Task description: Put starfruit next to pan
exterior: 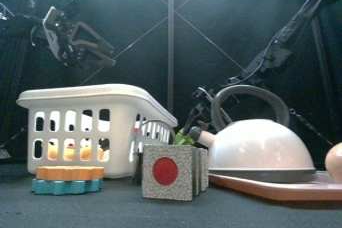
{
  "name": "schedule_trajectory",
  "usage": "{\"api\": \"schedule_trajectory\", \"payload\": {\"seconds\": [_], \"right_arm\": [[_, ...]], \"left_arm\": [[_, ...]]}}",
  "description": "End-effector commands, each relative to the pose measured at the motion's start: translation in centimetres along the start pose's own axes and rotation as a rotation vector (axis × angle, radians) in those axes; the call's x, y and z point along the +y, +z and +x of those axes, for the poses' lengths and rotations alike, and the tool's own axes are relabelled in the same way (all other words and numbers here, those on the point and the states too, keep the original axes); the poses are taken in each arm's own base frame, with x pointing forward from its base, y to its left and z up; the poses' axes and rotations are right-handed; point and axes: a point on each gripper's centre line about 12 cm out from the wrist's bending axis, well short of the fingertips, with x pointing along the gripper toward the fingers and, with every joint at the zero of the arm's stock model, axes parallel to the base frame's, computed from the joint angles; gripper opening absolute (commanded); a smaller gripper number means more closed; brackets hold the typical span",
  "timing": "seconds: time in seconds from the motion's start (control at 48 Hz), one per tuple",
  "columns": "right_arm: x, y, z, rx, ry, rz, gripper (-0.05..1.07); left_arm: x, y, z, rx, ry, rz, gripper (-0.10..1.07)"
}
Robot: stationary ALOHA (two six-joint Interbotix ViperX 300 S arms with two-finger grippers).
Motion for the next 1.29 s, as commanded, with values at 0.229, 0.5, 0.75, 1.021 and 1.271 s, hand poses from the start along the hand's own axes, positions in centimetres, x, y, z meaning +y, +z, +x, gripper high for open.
{"api": "schedule_trajectory", "payload": {"seconds": [0.229, 0.5, 0.75, 1.021, 1.271], "right_arm": [[0.97, 1.1, -0.45, -0.034, 0.019, -0.004, 0.93], [1.08, 1.31, -0.56, -0.047, 0.011, -0.008, 0.95], [1.32, 1.36, -0.64, -0.054, 0.009, -0.011, 0.95], [1.57, 1.48, -0.62, -0.057, 0.014, -0.016, 0.95], [1.88, 1.75, -0.89, -0.066, 0.022, -0.021, 0.95]], "left_arm": [[0.01, 0.61, 0.11, -0.021, -0.001, -0.001, 0.87], [0.01, 0.55, 0.09, -0.02, -0.001, -0.001, 0.87], [0.01, 0.55, 0.09, -0.02, -0.001, -0.001, 0.87], [0.0, 0.43, 0.06, -0.017, -0.001, -0.002, 0.87], [0.1, 0.24, 0.04, -0.004, 0.007, -0.013, 0.87]]}}
